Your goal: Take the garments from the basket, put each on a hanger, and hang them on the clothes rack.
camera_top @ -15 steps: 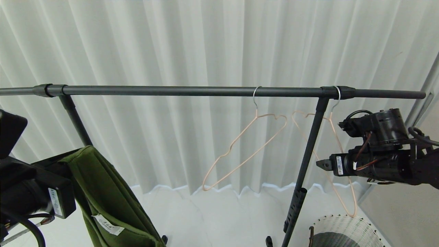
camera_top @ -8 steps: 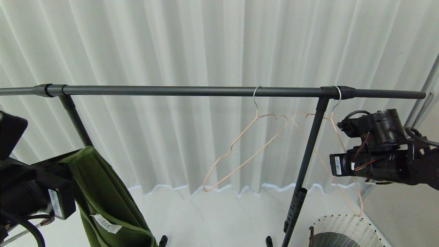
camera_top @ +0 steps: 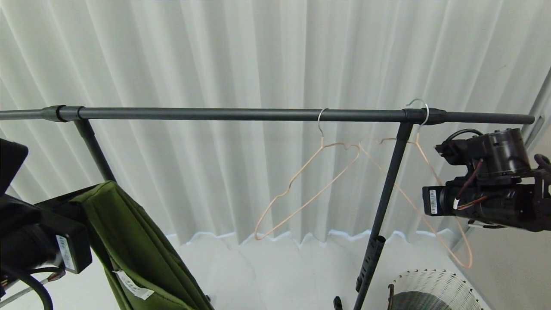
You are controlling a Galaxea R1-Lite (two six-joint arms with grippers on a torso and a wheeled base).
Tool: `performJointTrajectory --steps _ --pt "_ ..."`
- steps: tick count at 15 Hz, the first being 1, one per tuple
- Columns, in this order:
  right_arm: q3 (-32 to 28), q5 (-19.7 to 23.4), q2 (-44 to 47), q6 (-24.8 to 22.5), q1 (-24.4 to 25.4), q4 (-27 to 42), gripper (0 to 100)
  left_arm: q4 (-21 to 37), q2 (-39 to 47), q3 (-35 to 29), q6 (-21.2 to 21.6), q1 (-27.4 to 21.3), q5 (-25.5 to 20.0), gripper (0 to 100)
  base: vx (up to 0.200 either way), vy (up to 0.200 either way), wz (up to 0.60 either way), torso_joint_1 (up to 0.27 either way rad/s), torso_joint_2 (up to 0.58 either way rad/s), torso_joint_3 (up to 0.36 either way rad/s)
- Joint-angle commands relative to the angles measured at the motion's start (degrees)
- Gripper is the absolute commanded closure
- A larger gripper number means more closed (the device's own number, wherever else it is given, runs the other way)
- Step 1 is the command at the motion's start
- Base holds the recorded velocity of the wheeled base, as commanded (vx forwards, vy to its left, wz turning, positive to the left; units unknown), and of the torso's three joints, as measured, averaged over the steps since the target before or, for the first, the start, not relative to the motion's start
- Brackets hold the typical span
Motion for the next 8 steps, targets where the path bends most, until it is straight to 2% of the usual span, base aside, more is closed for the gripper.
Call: performJointTrajectory --steps 1,3,7,8 --pt "0.29 -1.70 -3.48 0.96 0.10 0.05 100 -0.05 0.15 -0.58 0.06 0.15 0.12 100 0.000 0.000 0.00 0.000 0.00 0.000" --pt "0.37 -4.43 -4.62 2.81 0.10 0.49 100 -0.05 0.33 -0.58 0.06 0.15 0.03 100 0.000 0.000 0.00 0.000 0.00 0.000" --pt "6.79 -7.94 -11.48 3.16 0.19 0.66 100 -0.05 0.50 -1.11 1.02 0.59 0.47 100 0.000 0.000 0.00 0.000 0.00 0.000" --pt "8.64 -8.82 -13.32 3.16 0.10 0.66 100 -0.05 0.50 -1.19 2.34 1.03 0.47 100 -0.200 0.000 0.00 0.002 0.00 0.002"
